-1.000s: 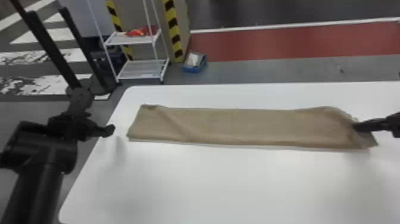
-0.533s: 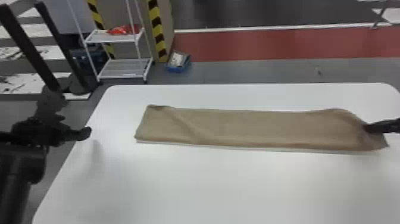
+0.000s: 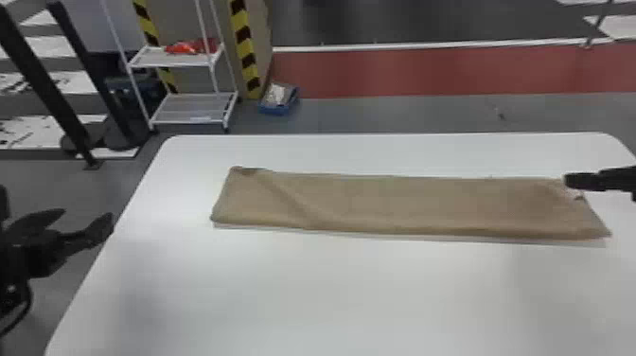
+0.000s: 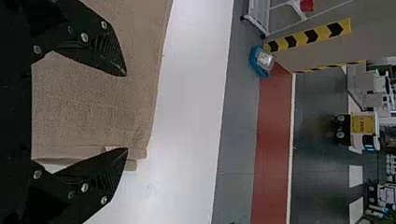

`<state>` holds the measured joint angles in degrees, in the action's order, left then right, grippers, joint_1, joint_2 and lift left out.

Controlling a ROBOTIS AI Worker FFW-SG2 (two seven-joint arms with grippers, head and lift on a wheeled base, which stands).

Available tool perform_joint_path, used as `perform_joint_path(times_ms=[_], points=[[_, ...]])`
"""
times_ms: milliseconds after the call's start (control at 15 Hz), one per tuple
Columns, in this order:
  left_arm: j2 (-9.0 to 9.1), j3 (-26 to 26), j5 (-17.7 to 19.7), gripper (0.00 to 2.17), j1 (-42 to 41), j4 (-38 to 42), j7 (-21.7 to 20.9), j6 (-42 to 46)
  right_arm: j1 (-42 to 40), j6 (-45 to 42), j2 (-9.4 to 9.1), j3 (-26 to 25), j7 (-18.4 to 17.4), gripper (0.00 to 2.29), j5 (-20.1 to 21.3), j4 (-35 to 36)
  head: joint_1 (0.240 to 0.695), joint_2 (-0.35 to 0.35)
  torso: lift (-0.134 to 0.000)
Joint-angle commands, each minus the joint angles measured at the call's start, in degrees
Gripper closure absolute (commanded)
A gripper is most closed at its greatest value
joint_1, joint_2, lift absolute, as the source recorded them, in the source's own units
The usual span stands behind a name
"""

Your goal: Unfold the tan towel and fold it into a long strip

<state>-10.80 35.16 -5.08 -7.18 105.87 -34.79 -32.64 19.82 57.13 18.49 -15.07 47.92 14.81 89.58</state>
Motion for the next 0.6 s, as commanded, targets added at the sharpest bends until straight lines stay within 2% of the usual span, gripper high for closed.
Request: perform_joint_path(times_ms=[0,67,133,200,267,400,533], points=[[4.82,4.83,9.47,0.15,-6.97,6.10,-0.02,0.51,-5.49,1.71,-4.16,0.74,-3.79,0.08,-2.25,6.66,0.695,0.102,-0.123],[7.55,5.71,12.28,0.14,-9.61,7.07,0.07,3.32,-9.62,0.13,-6.62,1.97,-9.07,0.08,-3.30,9.92,0.695,0.113,-0.123],[9.83,5.62,14.13,0.14,-12.16,7.07,0.25,9.30,-14.81,-6.55,-8.73,4.44,-13.55,0.08,-4.09,12.64,0.695,0.122,-0.123],[10.95,5.44,15.71,0.15,-13.83,6.89,0.86,13.34,-19.03,-13.23,-10.75,6.81,-17.24,0.08,-5.23,14.66,0.695,0.131,-0.123],[10.95,5.71,18.70,0.15,-15.23,7.07,1.04,15.28,-22.89,-19.03,-12.25,9.80,-20.41,0.08,-6.38,16.77,0.695,0.164,-0.123],[10.95,5.36,23.09,0.15,-19.19,10.06,1.39,20.20,-28.70,-26.94,-12.86,14.81,-25.06,0.08,-8.31,20.99,0.695,0.222,-0.123],[10.95,2.90,24.94,0.15,-24.99,14.54,3.32,27.93,-34.14,-33.97,-12.95,18.67,-29.02,0.08,-9.89,24.33,0.695,0.282,-0.123]])
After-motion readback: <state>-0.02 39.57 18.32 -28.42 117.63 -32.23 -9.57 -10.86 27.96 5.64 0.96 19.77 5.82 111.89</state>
